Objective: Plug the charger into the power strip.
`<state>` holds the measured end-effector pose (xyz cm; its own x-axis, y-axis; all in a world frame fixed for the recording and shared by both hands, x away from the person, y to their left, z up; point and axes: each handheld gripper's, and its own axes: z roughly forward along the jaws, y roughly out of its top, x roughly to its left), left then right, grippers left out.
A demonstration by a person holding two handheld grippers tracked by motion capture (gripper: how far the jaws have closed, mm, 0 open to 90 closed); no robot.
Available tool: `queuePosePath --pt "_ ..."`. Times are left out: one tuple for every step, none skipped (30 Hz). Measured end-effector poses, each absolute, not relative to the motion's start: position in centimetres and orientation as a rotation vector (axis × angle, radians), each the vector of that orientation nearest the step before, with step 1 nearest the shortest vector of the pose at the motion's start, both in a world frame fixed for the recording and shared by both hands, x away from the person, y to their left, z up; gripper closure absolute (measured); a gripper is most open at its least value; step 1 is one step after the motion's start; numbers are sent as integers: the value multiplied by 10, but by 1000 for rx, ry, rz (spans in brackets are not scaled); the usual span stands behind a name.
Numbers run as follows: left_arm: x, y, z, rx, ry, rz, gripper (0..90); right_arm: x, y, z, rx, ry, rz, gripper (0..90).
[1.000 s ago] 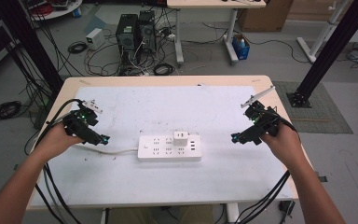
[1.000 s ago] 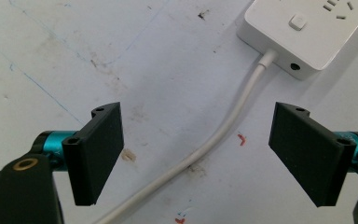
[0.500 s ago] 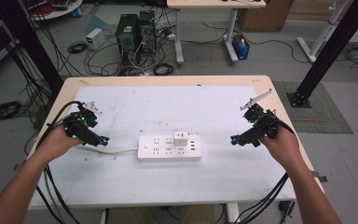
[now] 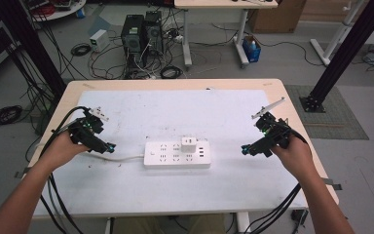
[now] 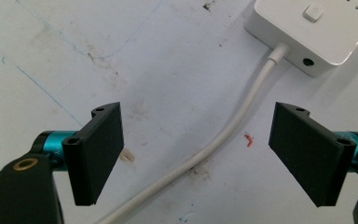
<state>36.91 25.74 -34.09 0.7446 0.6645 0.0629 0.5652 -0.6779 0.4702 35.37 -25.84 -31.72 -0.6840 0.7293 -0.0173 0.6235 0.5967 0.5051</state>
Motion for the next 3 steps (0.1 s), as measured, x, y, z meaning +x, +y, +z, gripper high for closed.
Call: queuePosePath --pt "369 258 -341 2518 936 319 180 354 -259 -317 1120 2600 696 10" --pt "369 258 -341 2517 938 317 180 353 -259 -317 1126 2600 697 10" --pt "369 258 -341 2517 940 320 180 353 -259 -317 1125 2600 697 10"
